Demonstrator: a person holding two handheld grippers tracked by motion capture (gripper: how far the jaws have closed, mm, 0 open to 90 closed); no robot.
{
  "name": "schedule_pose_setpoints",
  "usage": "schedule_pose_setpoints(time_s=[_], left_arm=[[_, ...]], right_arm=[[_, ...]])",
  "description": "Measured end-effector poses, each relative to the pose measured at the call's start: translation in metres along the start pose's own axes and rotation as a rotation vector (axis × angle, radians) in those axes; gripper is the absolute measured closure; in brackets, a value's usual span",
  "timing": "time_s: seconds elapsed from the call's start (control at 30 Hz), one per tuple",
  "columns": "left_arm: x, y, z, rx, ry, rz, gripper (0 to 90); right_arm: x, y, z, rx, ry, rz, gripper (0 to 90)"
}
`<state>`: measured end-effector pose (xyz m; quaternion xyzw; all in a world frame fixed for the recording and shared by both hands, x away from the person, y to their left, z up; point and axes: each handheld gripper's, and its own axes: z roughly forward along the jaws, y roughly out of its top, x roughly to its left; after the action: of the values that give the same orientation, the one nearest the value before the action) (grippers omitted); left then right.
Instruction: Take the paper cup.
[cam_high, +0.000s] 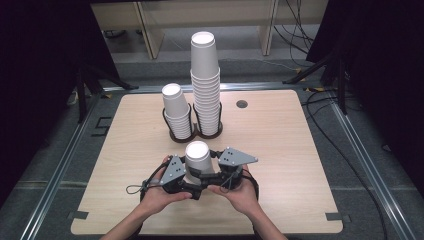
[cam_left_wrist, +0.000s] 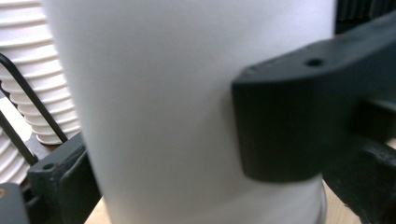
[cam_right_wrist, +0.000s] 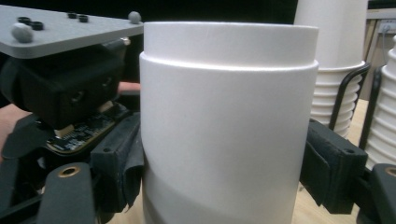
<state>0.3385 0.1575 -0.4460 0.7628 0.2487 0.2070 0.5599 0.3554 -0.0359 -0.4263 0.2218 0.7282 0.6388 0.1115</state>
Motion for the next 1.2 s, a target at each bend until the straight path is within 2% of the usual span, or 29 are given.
schedule_pose_setpoints(time_s=[0.03,0.07,0.13,0.17,0.23,0.3,0.37,0.43,0.5,0.57,0.6,0.63,0.67,0.73,0.77,0.87,0.93,0.97,1.03,1.1,1.2], left_arm=[[0.000,-0.001,0.001,0.000,0.000,-0.010,2.0],[0.000,-0.001,0.000,0.003,0.001,-0.004,2.6],[0.001,-0.002,0.000,0.001,-0.003,0.000,3.6],[0.001,-0.002,0.000,0.005,-0.005,0.003,4.3],[0.001,-0.002,-0.001,0.008,-0.005,0.011,6.0],[0.001,-0.003,-0.001,-0.003,-0.006,0.009,7.8],[0.001,-0.002,-0.003,0.012,-0.001,0.014,9.7],[0.001,-0.002,-0.004,0.016,0.001,0.020,11.9],[0.002,-0.002,-0.004,0.025,-0.001,0.030,13.6],[0.002,-0.003,-0.005,0.033,-0.001,0.037,14.6],[0.002,-0.003,-0.006,0.041,0.004,0.032,15.1],[0.003,-0.004,-0.005,0.029,0.002,0.024,15.4],[0.004,-0.004,-0.007,0.044,0.009,0.024,15.8],[0.007,-0.004,-0.008,0.039,0.011,0.014,16.5],[0.008,-0.004,-0.009,0.040,0.013,0.016,16.7],[0.011,-0.003,-0.012,0.058,0.016,0.026,17.2],[0.012,-0.003,-0.014,0.060,0.011,0.028,17.4],[0.013,-0.003,-0.015,0.072,0.015,0.037,17.4],[0.015,-0.002,-0.016,0.067,0.019,0.031,17.5],[0.018,-0.001,-0.019,0.079,0.024,0.045,17.7],[0.020,-0.001,-0.020,0.091,0.025,0.045,17.8]], right_arm=[[0.000,0.000,0.001,0.000,-0.002,-0.013,23.9],[0.001,-0.001,0.000,0.018,-0.007,-0.008,23.8],[0.001,-0.002,0.001,0.014,0.008,0.017,23.2],[-0.001,-0.002,0.001,-0.005,0.000,-0.005,22.8],[-0.001,-0.003,0.000,0.017,0.010,0.011,21.8],[-0.001,-0.004,0.000,0.010,0.012,0.018,20.8],[-0.003,-0.004,0.000,0.017,0.005,0.013,19.6],[-0.001,-0.004,0.000,0.023,0.025,0.055,18.3],[-0.003,-0.005,0.000,0.015,0.015,0.037,17.1],[-0.003,-0.005,-0.001,0.027,0.040,0.054,16.1],[-0.004,-0.005,-0.001,0.007,0.037,0.046,14.8],[-0.004,-0.005,-0.003,0.016,0.038,0.076,14.9],[-0.006,-0.004,-0.004,0.017,0.037,0.050,14.7],[-0.006,-0.003,-0.008,0.009,0.051,0.071,14.8],[-0.008,-0.004,-0.010,0.011,0.053,0.052,14.8],[-0.009,-0.005,-0.017,0.003,0.052,0.040,14.8],[-0.011,-0.006,-0.023,0.008,0.038,0.032,14.8],[-0.010,-0.007,-0.027,0.016,0.042,0.057,14.7],[-0.012,-0.009,-0.034,0.000,0.018,0.033,14.7],[-0.013,-0.012,-0.041,-0.008,0.013,0.050,14.7],[-0.014,-0.015,-0.048,-0.013,-0.013,0.041,14.7]])
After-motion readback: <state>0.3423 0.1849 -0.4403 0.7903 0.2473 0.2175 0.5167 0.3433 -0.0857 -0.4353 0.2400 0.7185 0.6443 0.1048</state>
